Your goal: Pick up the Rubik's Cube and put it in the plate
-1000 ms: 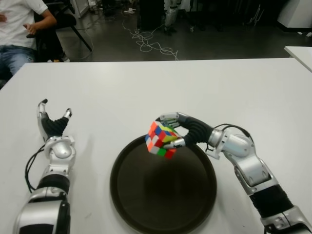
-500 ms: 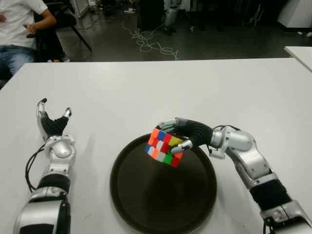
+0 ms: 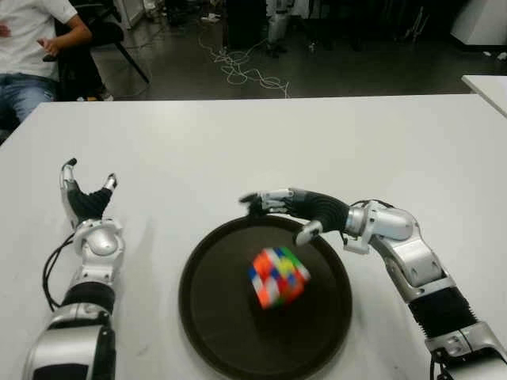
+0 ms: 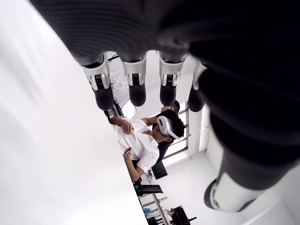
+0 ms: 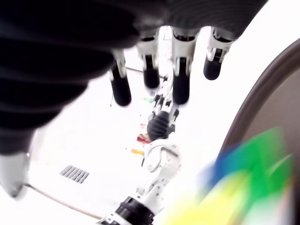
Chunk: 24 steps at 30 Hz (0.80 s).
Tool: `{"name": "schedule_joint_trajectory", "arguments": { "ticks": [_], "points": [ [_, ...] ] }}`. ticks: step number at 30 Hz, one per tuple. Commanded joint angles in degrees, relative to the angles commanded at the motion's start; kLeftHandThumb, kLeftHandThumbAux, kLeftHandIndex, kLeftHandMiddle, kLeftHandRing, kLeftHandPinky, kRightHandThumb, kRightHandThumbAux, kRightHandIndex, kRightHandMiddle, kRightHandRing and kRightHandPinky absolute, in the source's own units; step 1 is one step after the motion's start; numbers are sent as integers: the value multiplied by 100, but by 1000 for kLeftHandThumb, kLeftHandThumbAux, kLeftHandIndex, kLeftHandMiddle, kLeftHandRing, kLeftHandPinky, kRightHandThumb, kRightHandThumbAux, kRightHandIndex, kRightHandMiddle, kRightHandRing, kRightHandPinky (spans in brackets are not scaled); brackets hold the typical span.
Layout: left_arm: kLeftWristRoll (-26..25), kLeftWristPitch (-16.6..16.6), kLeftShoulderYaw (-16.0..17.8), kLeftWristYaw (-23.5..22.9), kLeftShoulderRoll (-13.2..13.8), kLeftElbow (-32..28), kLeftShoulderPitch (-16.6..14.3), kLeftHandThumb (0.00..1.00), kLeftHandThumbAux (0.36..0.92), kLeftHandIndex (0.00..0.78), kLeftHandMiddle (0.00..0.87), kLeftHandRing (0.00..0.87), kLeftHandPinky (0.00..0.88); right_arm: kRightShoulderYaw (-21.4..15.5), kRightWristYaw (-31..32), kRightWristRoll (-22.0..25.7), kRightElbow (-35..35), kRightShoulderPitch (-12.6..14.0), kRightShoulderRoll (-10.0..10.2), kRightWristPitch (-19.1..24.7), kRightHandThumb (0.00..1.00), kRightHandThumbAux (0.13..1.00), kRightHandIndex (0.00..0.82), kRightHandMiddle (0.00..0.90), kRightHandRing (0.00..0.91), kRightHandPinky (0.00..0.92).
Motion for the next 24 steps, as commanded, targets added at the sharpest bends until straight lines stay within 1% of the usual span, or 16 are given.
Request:
{"name": "schedule_joint_trajectory", "arguments": {
  "ticks": [3, 5, 7, 9, 13, 17, 24],
  "points": [
    [3, 9, 2, -6, 15, 38, -3, 0, 753, 2, 0, 0, 21, -21, -46, 16, -22, 20, 17, 16, 0, 536, 0, 0, 0, 0],
    [-3, 5, 11, -13, 20, 53, -8, 0, 753, 3, 2, 3, 25, -31, -106, -28, -59, 36, 12, -53, 0, 536, 0, 0, 0, 0],
    [-18, -7, 23, -23, 18, 53, -10, 0, 751, 2, 2, 5, 29, -7, -194, -129, 132, 53, 81, -288, 0, 533, 0, 2, 0, 0],
    [-28, -9, 30, -32, 17, 51, -11, 0, 749, 1, 1, 4, 29, -2, -224, -146, 211, 42, 114, -366, 0, 530, 0, 5, 0, 0],
    [-27, -10, 31, -41, 27, 76, -14, 0, 744, 0, 1, 6, 32, -16, -187, -124, 248, 5, 119, -476, 0, 511, 0, 13, 0, 0],
    [-18, 9, 26, -44, 40, 104, -25, 0, 747, 0, 4, 9, 35, 1, -161, -199, 515, -59, 131, -691, 0, 498, 0, 20, 0, 0],
    [-43, -33, 52, -34, 31, 171, -55, 0, 753, 2, 11, 15, 36, -9, -89, -181, 623, -93, 145, -768, 0, 504, 0, 12, 0, 0]
  ]
}}
